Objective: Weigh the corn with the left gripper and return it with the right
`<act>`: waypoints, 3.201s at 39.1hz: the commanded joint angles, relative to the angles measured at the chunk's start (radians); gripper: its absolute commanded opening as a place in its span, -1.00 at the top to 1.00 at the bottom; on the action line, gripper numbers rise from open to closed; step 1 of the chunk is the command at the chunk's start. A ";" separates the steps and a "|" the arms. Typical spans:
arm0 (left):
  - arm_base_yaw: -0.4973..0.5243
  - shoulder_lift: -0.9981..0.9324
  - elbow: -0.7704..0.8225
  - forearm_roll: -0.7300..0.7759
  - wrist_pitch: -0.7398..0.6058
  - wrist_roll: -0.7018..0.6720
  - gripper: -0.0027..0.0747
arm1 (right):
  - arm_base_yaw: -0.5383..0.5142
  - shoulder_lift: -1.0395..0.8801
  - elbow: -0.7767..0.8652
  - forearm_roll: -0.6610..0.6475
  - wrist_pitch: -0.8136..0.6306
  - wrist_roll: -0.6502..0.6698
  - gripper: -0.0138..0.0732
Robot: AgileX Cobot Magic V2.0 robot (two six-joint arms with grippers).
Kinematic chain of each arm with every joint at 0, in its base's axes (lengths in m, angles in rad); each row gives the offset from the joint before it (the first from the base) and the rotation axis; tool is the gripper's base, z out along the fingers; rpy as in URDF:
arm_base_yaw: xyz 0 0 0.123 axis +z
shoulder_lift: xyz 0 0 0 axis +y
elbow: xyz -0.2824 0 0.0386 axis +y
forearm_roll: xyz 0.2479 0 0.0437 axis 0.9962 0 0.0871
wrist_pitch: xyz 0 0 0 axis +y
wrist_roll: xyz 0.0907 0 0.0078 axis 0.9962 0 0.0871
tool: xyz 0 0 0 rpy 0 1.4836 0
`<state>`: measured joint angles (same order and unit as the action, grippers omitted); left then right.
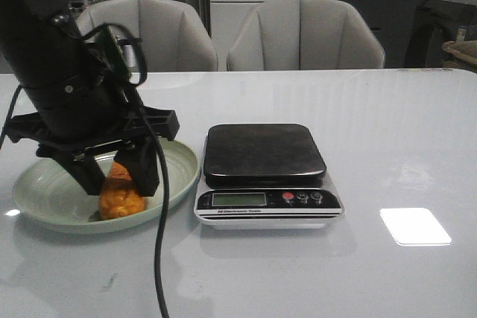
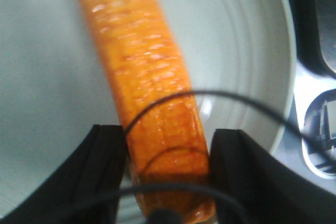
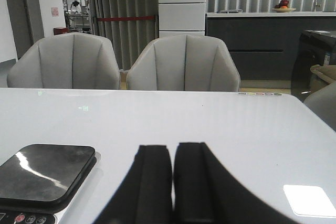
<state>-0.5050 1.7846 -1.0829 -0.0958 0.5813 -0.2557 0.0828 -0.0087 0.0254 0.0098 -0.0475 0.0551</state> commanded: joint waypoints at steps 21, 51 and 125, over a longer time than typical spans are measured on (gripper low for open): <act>-0.077 -0.023 -0.311 -0.017 -0.049 -0.011 0.61 | -0.005 -0.020 0.011 -0.010 -0.079 -0.003 0.25; -0.180 0.153 -0.464 -0.047 -0.008 -0.011 -0.39 | -0.005 -0.020 0.011 -0.010 -0.079 -0.003 0.25; 0.129 -1.686 0.592 0.363 -0.001 -0.011 -0.39 | -0.005 -0.020 0.011 -0.010 -0.079 -0.003 0.25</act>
<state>-0.3770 0.1776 -0.4962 0.2288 0.6271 -0.2573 0.0828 -0.0087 0.0254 0.0098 -0.0475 0.0551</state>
